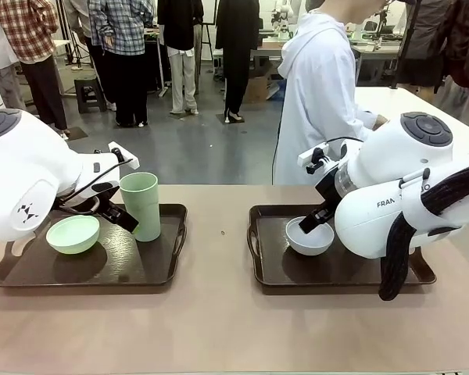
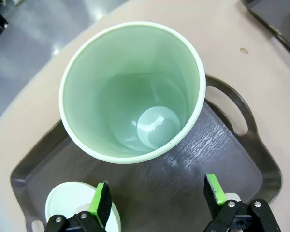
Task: Set up a tray with a mat and arrange the tableware.
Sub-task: Pick up the Picnic Bowl and Reusable plastic cup from the Handle tray in front of the human's position and hold them in the air.
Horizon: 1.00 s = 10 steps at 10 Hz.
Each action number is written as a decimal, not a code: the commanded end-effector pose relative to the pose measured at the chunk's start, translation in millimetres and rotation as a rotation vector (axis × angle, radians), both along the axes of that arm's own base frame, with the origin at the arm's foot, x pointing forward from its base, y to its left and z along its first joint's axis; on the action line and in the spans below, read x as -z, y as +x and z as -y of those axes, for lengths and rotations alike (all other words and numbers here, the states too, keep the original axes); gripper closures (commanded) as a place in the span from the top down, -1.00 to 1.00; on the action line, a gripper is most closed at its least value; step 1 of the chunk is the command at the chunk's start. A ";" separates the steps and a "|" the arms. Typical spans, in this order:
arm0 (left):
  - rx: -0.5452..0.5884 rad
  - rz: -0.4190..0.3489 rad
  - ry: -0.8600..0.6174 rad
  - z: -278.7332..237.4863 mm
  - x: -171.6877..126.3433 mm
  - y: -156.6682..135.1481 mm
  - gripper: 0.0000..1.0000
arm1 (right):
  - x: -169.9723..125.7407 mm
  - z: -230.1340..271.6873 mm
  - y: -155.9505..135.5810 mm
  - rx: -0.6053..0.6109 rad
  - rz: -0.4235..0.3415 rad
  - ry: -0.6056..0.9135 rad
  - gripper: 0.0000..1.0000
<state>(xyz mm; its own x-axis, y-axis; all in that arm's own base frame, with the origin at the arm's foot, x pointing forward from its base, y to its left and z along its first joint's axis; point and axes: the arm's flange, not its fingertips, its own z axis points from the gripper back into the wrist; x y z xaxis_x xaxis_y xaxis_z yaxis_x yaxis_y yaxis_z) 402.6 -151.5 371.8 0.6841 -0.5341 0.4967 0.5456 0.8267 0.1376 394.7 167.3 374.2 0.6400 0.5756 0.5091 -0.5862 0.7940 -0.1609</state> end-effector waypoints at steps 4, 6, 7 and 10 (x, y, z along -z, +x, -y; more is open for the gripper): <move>-0.001 0.000 0.000 -0.5 0.0 0.2 1.00 | 0.0 0.1 0.0 0.001 0.000 0.001 1.00; -0.001 0.000 0.000 -0.5 0.0 0.2 1.00 | 0.0 0.1 0.0 0.001 0.000 0.001 1.00; -0.001 0.000 0.000 -0.5 0.0 0.2 1.00 | 0.0 0.1 0.0 0.001 0.000 0.001 1.00; -0.066 0.067 0.019 -6.0 -20.4 -24.2 1.00 | -22.3 -3.2 -26.0 0.030 -0.063 0.076 1.00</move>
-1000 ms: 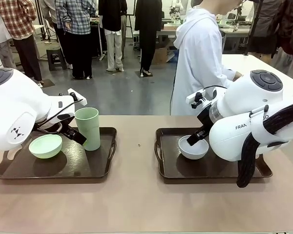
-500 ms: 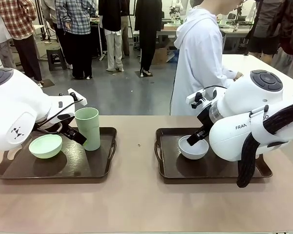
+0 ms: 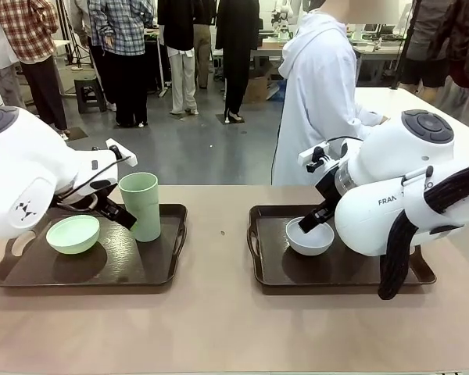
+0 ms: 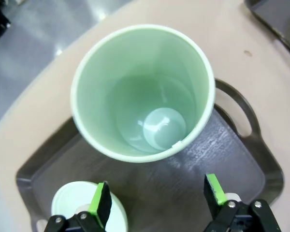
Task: Set up a tray with a mat and arrange the tableware.
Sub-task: Pick up the Picnic Bowl and Reusable plastic cup from the Handle tray in front of the human's position and hold them in the air.
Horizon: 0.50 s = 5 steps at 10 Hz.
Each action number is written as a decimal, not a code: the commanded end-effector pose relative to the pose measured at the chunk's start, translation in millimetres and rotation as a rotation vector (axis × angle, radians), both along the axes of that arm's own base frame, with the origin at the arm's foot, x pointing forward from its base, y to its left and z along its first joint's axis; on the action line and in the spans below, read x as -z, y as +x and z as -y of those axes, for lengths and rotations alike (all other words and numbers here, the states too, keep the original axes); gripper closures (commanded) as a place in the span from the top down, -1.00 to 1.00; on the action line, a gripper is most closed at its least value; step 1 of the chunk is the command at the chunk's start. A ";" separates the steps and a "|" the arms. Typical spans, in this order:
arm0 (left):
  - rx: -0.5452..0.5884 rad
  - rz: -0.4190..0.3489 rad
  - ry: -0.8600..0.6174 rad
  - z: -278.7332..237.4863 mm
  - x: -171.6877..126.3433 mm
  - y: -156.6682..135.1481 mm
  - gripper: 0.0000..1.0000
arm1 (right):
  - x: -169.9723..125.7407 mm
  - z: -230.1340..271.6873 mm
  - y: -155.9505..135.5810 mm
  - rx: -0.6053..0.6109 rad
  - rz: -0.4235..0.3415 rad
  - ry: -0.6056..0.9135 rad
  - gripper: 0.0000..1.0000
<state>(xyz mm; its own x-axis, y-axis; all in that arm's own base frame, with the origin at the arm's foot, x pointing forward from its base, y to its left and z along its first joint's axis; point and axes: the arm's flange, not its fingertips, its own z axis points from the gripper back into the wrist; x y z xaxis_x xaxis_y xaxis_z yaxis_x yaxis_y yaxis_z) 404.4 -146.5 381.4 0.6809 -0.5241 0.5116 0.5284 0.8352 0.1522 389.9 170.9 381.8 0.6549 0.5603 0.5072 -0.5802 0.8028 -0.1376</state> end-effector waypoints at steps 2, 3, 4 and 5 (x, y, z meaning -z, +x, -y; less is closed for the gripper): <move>-0.032 0.060 0.053 -10.5 -31.9 -67.6 1.00 | -34.4 6.0 -56.9 0.053 -0.087 0.067 1.00; -0.021 0.014 0.052 -17.3 -43.9 -88.7 1.00 | -35.8 9.8 -72.1 0.120 -0.124 0.050 1.00; 0.016 -0.069 0.032 -24.7 -50.6 -111.3 1.00 | -28.9 17.9 -91.9 0.180 -0.250 0.007 1.00; 0.040 -0.153 0.036 -32.3 -57.8 -136.6 1.00 | -15.8 30.2 -115.0 0.227 -0.343 -0.066 1.00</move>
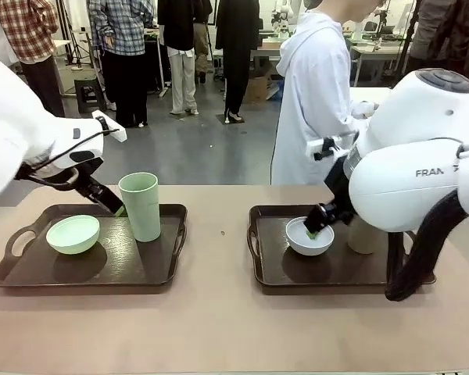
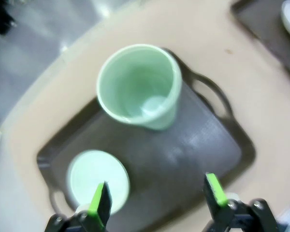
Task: Set up a tray with a mat and arrange the tableware.
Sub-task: Pick up the Picnic Bowl and Reusable plastic cup from the Handle tray in front of the human's position and hold them in the air.
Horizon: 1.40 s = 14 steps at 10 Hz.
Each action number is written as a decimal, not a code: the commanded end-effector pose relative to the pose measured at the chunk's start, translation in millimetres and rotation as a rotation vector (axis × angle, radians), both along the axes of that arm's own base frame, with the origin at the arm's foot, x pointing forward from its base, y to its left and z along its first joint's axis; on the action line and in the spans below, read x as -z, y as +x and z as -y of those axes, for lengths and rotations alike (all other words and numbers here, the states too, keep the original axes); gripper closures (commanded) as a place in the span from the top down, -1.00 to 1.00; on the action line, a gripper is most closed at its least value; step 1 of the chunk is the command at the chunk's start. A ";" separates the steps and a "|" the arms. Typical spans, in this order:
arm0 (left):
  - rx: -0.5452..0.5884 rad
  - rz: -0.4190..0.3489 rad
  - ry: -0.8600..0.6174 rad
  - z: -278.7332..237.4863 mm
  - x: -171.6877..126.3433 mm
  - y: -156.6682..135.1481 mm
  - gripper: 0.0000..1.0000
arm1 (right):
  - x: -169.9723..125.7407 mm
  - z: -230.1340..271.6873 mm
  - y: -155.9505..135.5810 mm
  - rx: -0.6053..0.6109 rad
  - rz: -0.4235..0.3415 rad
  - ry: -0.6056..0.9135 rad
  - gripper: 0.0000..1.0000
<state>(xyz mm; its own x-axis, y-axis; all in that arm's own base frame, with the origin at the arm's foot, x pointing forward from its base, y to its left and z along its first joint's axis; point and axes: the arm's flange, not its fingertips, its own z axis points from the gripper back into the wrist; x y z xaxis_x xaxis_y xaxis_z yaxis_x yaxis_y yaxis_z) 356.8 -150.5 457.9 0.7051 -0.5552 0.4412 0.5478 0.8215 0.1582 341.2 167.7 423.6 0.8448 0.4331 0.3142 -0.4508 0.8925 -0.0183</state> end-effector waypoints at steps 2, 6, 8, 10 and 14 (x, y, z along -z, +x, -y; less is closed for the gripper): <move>0.033 -0.238 0.022 -56.6 30.2 -122.0 1.00 | 58.3 45.6 -106.4 0.103 -0.248 -0.120 1.00; 0.022 -0.256 0.035 -19.2 -21.6 -56.1 1.00 | 15.8 15.8 -34.9 0.103 -0.268 -0.139 1.00; 0.022 -0.256 0.035 -19.2 -21.6 -56.1 1.00 | 15.8 15.8 -34.9 0.103 -0.268 -0.139 1.00; 0.025 -0.265 0.017 -37.2 -34.2 -63.1 1.00 | 3.9 38.5 -48.7 0.084 -0.298 -0.115 1.00; -0.076 -0.376 -0.485 -119.3 -55.1 -44.3 1.00 | -37.0 158.3 -72.8 0.121 -0.310 0.400 1.00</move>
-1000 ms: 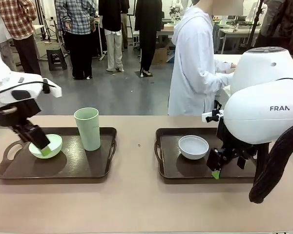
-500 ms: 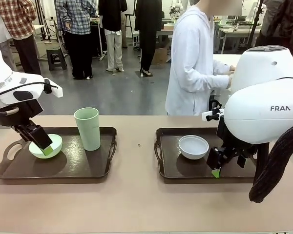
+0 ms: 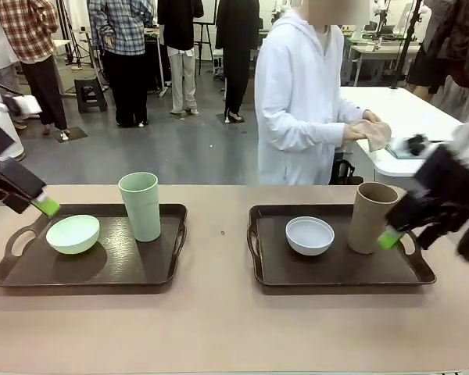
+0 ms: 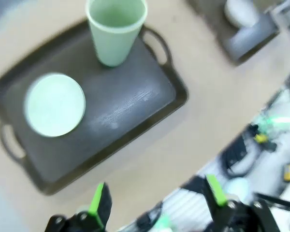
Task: Set up a tray with a mat and arrange the tableware.
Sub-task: Pick up the Picnic Bowl and Reusable plastic cup from the Handle tray in front of the human's position and hold them in the air.
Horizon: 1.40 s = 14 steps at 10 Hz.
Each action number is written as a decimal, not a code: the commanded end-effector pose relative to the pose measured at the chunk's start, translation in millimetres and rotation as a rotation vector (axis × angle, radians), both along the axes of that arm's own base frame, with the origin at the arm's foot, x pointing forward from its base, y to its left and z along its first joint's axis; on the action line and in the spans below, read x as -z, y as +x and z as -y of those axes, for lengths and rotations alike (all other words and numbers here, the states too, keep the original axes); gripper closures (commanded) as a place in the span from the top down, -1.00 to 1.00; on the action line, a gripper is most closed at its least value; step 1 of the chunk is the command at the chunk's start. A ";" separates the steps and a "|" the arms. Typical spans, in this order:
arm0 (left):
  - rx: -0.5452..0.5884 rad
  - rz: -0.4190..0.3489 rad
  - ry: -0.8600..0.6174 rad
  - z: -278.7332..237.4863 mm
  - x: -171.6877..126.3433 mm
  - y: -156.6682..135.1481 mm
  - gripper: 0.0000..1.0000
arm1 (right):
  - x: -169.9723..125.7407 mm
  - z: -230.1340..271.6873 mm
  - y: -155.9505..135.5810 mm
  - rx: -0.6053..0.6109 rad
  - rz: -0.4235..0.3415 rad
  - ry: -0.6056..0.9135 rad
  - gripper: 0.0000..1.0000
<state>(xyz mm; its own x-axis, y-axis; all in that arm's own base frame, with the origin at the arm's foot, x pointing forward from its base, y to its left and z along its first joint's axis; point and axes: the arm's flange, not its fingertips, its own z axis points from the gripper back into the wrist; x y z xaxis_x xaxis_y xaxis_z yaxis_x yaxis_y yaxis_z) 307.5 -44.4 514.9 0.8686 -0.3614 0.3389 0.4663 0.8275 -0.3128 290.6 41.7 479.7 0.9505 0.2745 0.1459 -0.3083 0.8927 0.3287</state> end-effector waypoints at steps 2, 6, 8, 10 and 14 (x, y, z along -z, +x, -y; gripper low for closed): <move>-0.121 -0.067 -0.372 -56.8 9.5 19.7 1.00 | 21.9 82.8 -18.5 0.085 -0.015 0.372 1.00; -0.224 -0.068 -0.652 -119.0 16.2 20.2 1.00 | 41.8 126.6 -11.4 0.219 -0.018 0.560 1.00; -0.237 -0.074 -0.620 -114.8 16.6 18.6 1.00 | 17.1 128.1 -17.0 0.124 0.010 0.569 1.00; -0.269 -0.085 -0.595 -133.5 14.3 21.3 1.00 | 28.7 146.3 -16.4 0.167 -0.013 0.688 1.00; -0.314 -0.112 -0.614 -190.3 21.8 6.7 1.00 | 36.0 215.1 -50.0 0.213 0.022 0.876 1.00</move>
